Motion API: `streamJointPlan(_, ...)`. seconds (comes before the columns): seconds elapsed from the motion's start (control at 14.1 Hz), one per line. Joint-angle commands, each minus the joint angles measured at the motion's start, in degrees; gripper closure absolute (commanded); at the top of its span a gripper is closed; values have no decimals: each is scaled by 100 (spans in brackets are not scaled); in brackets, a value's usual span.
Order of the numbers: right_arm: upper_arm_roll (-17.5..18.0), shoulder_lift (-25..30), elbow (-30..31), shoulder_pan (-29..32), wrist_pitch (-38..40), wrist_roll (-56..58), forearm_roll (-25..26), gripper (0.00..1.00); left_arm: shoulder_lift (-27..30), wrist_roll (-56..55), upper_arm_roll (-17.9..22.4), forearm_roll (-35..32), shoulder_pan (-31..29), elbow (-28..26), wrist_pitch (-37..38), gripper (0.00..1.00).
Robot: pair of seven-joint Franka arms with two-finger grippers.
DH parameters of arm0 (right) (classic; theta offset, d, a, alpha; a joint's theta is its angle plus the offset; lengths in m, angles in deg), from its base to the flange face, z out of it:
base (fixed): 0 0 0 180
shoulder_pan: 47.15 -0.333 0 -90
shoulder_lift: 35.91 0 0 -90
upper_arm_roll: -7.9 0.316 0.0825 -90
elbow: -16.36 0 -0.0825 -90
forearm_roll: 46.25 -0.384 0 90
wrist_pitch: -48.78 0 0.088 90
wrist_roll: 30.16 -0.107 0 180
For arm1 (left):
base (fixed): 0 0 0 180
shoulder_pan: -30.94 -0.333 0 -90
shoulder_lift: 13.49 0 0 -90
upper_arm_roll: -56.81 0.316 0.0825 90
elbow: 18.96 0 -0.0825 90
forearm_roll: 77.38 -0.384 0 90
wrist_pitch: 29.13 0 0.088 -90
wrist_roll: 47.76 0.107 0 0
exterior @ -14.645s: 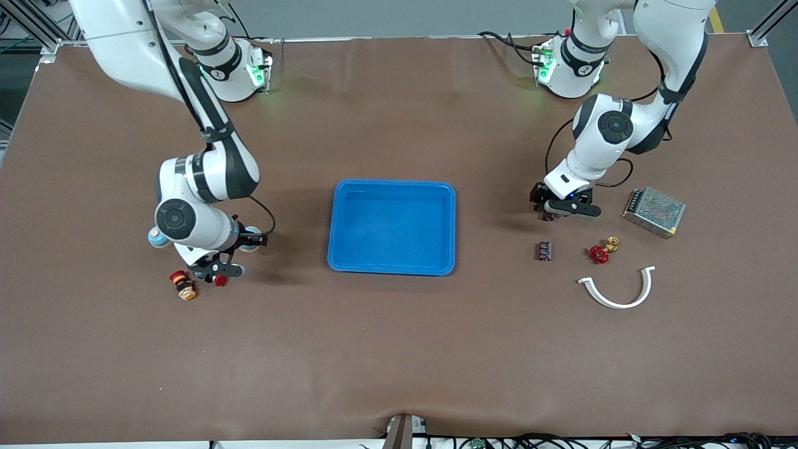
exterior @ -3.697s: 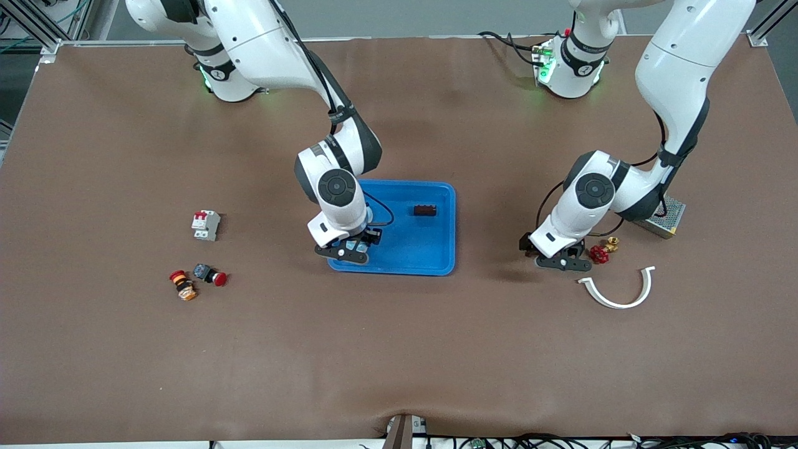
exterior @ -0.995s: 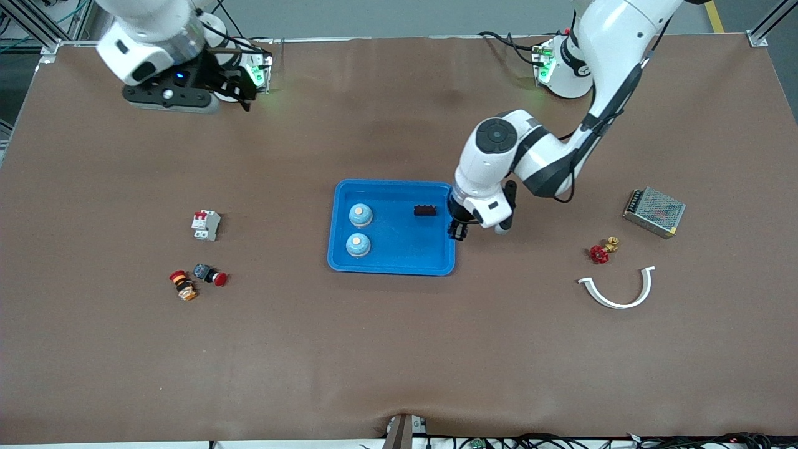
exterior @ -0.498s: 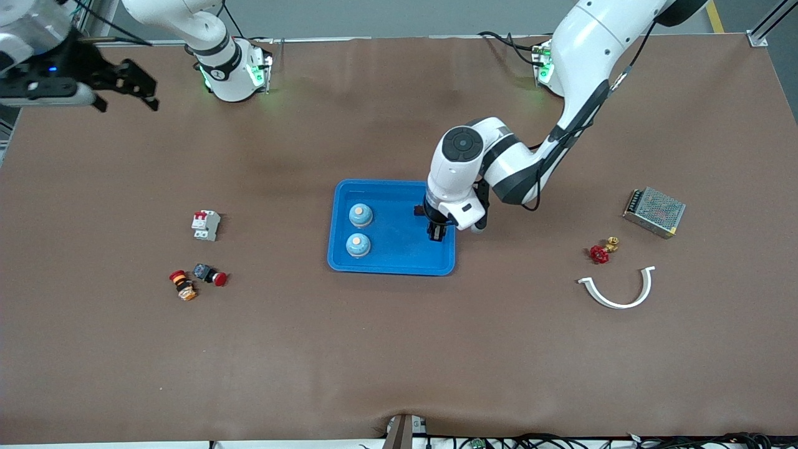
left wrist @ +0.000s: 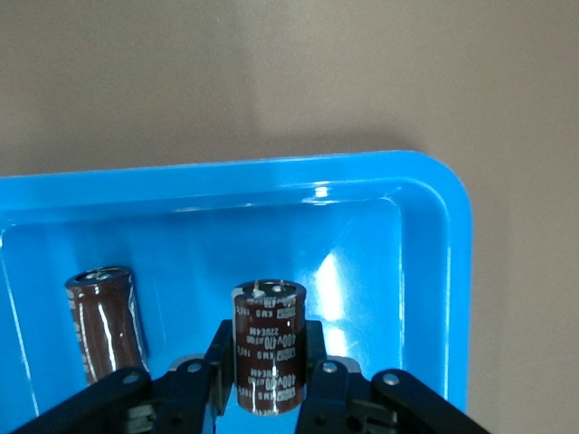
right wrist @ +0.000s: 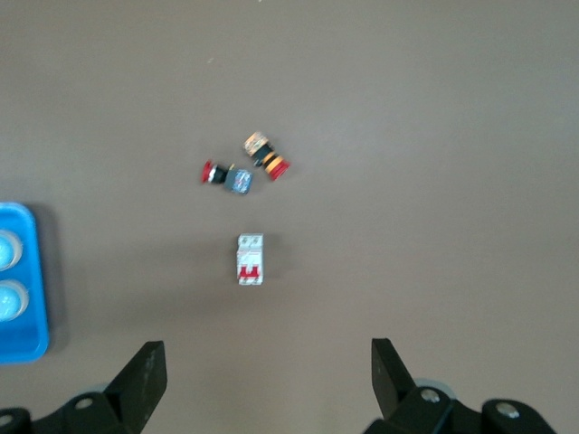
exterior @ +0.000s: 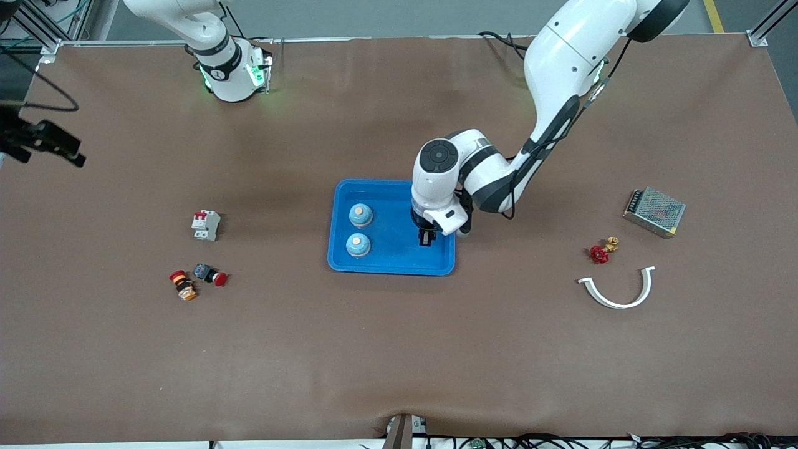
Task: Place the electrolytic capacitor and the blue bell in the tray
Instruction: 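Lower the capacitor into the tray and open the left gripper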
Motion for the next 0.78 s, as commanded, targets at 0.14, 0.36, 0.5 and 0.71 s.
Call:
streamJointPlan(0.14,86,-423,-834,643,255,1427,-17,0,-341,-144,435,51,467,496,129,100)
streamJointPlan(0.36,78,-563,-853,829,202,2023,-219,0,-473,-144,470,42,520,628,129,100)
streamJointPlan(0.5,78,-616,-853,1066,45,1883,-525,0,-517,-197,514,42,591,707,129,100)
streamJointPlan(0.71,95,-722,-862,1103,35,1190,-721,0,-596,-241,681,51,766,769,111,100)
